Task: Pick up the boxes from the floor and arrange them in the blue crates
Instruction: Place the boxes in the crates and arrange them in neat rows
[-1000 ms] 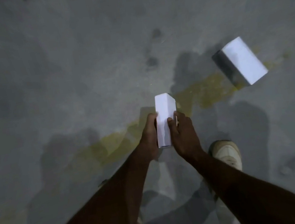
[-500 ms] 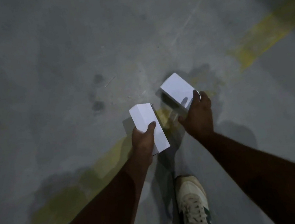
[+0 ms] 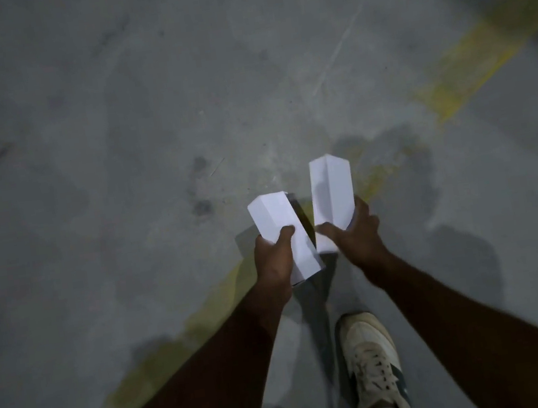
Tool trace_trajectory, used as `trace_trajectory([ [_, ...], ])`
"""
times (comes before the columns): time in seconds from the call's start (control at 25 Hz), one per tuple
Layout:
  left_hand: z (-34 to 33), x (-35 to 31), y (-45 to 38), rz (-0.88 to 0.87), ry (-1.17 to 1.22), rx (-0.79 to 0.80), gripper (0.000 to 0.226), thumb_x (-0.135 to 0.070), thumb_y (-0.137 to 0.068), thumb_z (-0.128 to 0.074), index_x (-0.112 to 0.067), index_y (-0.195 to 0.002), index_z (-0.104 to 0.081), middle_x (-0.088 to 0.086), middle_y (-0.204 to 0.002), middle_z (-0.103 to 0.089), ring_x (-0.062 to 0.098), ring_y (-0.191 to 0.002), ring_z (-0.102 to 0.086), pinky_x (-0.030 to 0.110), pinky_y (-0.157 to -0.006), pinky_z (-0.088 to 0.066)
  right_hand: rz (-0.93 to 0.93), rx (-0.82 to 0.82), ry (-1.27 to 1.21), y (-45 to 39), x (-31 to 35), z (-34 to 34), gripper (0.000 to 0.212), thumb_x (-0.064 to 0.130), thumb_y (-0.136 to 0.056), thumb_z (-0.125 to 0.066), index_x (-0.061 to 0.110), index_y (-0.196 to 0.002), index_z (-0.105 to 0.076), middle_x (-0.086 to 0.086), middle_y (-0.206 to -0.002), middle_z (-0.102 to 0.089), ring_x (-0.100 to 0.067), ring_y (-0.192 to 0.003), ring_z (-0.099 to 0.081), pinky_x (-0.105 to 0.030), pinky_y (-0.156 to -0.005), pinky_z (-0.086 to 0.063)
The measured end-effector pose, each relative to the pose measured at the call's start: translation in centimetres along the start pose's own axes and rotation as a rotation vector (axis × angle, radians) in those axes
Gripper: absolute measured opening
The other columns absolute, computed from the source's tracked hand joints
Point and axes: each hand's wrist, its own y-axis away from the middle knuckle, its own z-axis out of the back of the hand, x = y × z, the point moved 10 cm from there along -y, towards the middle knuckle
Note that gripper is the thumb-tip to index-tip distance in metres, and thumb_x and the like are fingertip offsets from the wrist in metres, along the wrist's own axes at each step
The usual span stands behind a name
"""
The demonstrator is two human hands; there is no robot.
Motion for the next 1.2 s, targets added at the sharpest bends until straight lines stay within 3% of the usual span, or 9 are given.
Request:
trace_trajectory([
  [0.12, 0.7, -4.1, 7.4, -0.148, -0.006, 0.060, 0.036, -0.047, -0.094, -0.063, -0.020, -0.119, -0.058, 0.001, -0.114, -0.069, 0.020, -0.097, -0.067, 0.039, -0.094, -0.054, 0.110, 0.048, -0.156, 9.0, 4.3, 1.4, 0.096, 0.056, -0.068, -0.079, 0.032, -0.147, -0.030, -0.002, -0.139, -0.044, -0.022, -0.127, -0.050, -0.044, -0.102, -0.051],
  [0.24, 0.5, -7.2, 16.1, -0.110, -0.014, 0.216, 0.075, -0.079, -0.075, -0.063, -0.022, -0.122, -0.066, 0.005, -0.115, -0.074, 0.026, -0.102, -0.072, 0.048, -0.095, -0.057, 0.096, 0.032, -0.280, 17.1, 9.3, 5.8, 0.093, 0.080, -0.066, -0.065, 0.036, -0.144, -0.037, 0.002, -0.135, -0.051, -0.018, -0.123, -0.054, -0.046, -0.101, -0.052],
  [0.32, 1.3, -9.3, 22.8, -0.062, -0.005, 0.288, 0.090, -0.085, -0.062, -0.069, -0.022, -0.126, -0.063, 0.007, -0.117, -0.074, 0.029, -0.104, -0.072, 0.053, -0.094, -0.057, 0.065, 0.049, -0.437, 22.7, 13.1, 9.0, 0.090, 0.088, -0.069, -0.052, 0.032, -0.140, -0.044, 0.000, -0.132, -0.057, -0.017, -0.119, -0.060, -0.047, -0.102, -0.051],
  [0.52, 3.7, -18.3, 39.5, -0.197, -0.071, 0.404, 0.104, -0.076, -0.050, -0.082, -0.021, -0.131, -0.049, 0.004, -0.120, -0.069, 0.026, -0.108, -0.069, 0.051, -0.097, -0.055, 0.110, 0.111, -0.602, 34.6, 23.7, 17.8, 0.057, 0.070, -0.090, -0.042, 0.031, -0.131, -0.052, 0.002, -0.126, -0.064, -0.014, -0.110, -0.065, -0.040, -0.091, -0.055],
  [0.6, 4.4, -20.7, 44.9, -0.262, -0.076, 0.521, 0.091, -0.064, -0.062, -0.085, -0.021, -0.135, -0.053, 0.005, -0.122, -0.072, 0.028, -0.111, -0.069, 0.052, -0.099, -0.054, 0.153, 0.096, -0.633, 38.8, 27.0, 20.8, 0.056, 0.067, -0.087, -0.047, 0.028, -0.127, -0.054, 0.005, -0.122, -0.067, -0.011, -0.105, -0.068, -0.036, -0.083, -0.057],
  [0.72, 5.7, -23.0, 53.5, -0.335, -0.090, 0.704, 0.058, -0.045, -0.085, -0.075, -0.019, -0.133, -0.058, 0.008, -0.122, -0.073, 0.030, -0.114, -0.068, 0.051, -0.103, -0.052, 0.209, 0.043, -0.692, 45.6, 29.7, 24.3, 0.056, 0.067, -0.080, -0.050, 0.031, -0.122, -0.058, 0.006, -0.122, -0.068, -0.013, -0.107, -0.068, -0.047, -0.091, -0.057],
  [0.84, 8.1, -22.3, 62.1, -0.396, -0.189, 0.803, 0.061, -0.053, -0.078, -0.074, -0.018, -0.127, -0.062, 0.008, -0.117, -0.075, 0.029, -0.111, -0.070, 0.051, -0.101, -0.053, 0.237, -0.030, -0.772, 54.6, 29.9, 25.9, 0.049, 0.063, -0.083, -0.051, 0.034, -0.123, -0.057, 0.006, -0.123, -0.069, -0.018, -0.112, -0.066, -0.050, -0.095, -0.055],
  [1.04, 9.4, -16.5, 73.1, -0.513, -0.425, 0.898, 0.079, -0.068, -0.068, -0.074, -0.019, -0.129, -0.062, 0.006, -0.115, -0.076, 0.028, -0.109, -0.071, 0.051, -0.099, -0.055, 0.196, -0.270, -0.927, 68.6, 24.9, 27.5, 0.025, 0.045, -0.101, -0.041, 0.038, -0.121, -0.054, 0.005, -0.123, -0.066, -0.020, -0.112, -0.064, -0.037, -0.079, -0.057],
  [1.2, 7.4, -10.6, 80.5, -0.486, -0.552, 0.969, 0.073, -0.078, -0.079, -0.053, -0.025, -0.129, -0.060, 0.007, -0.117, -0.075, 0.028, -0.107, -0.072, 0.049, -0.097, -0.056, 0.201, -0.396, -1.009, 76.3, 20.0, 30.9, 0.035, 0.050, -0.099, -0.044, 0.030, -0.125, -0.056, 0.003, -0.125, -0.068, -0.019, -0.114, -0.064, -0.044, -0.101, -0.050],
])
